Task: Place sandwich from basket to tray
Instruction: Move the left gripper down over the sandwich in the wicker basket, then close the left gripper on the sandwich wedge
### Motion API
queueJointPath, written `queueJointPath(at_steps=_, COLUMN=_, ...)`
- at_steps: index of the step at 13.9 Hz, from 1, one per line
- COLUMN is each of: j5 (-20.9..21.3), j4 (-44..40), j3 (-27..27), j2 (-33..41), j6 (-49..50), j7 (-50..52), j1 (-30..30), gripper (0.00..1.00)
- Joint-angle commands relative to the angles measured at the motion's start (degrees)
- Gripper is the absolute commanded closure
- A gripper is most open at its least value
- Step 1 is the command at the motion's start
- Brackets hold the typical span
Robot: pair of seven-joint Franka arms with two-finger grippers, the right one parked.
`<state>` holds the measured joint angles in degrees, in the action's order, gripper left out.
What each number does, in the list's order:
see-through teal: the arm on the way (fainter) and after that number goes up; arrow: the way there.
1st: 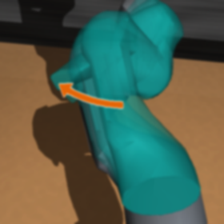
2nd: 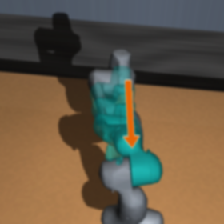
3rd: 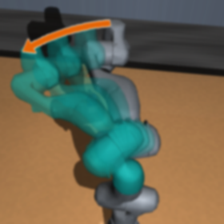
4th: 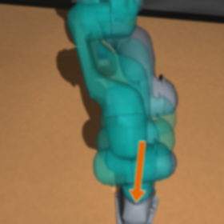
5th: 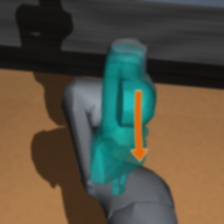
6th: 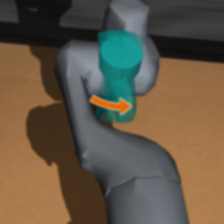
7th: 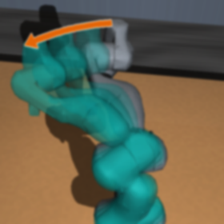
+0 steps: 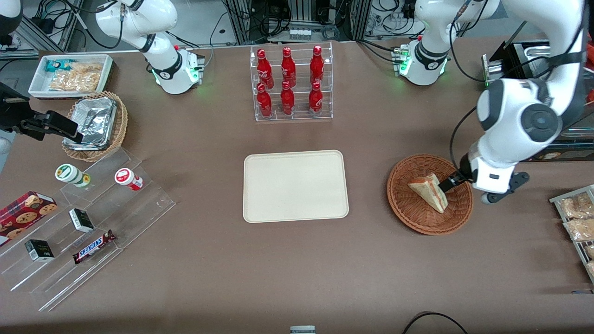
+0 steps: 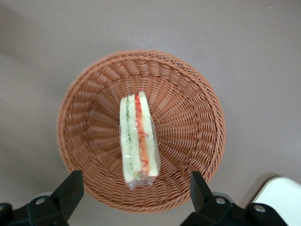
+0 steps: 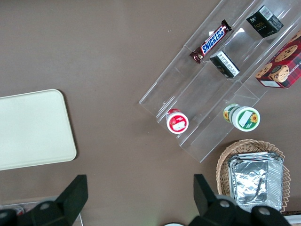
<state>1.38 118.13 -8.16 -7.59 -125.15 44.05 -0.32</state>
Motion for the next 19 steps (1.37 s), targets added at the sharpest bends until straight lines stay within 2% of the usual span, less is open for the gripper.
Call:
queueJointPath(at_steps=1, j5=-0.41, j4=8.23, j3=0.17, j2=1.0, j6=-8.49, j7=6.13, j1=-0.73, gripper=0.0)
queueJointPath(at_steps=3, j5=-0.5, j4=10.01, j3=0.17, j2=-1.1, j6=-12.31, j7=9.81, j1=-0.73, gripper=0.0)
queueJointPath(at_steps=10, j5=-0.5, j4=10.01, j3=0.17, j2=-7.61, j6=-18.9, j7=10.45, j1=-0.82, gripper=0.0)
queueJointPath(at_steps=11, j5=-0.5, j4=9.93, j3=0.17, j2=-8.05, j6=-19.17, j7=10.45, j1=-0.82, gripper=0.03)
queueJointPath(at_steps=13, j5=-0.5, j4=9.75, j3=0.17, j2=-8.41, j6=-19.17, j7=10.45, j1=-0.82, gripper=0.62)
queueJointPath(at_steps=14, j5=-0.5, j4=9.75, j3=0.17, j2=-8.49, j6=-19.08, j7=10.36, j1=-0.82, gripper=0.84)
queueJointPath(at_steps=15, j5=-0.5, j4=9.66, j3=0.17, j2=-8.41, j6=-19.0, j7=10.36, j1=-0.82, gripper=0.91)
queueJointPath(at_steps=16, j5=-0.5, j4=9.23, j3=0.17, j2=-8.14, j6=-18.65, j7=10.18, j1=-0.82, gripper=0.94)
queueJointPath(at_steps=18, j5=-0.33, j4=8.08, j3=0.17, j2=-6.22, j6=-15.77, j7=9.66, j1=-0.82, gripper=0.95)
queueJointPath(at_steps=19, j5=-0.15, j4=5.64, j3=0.17, j2=-4.99, j6=-10.78, j7=9.31, j1=-0.82, gripper=0.95)
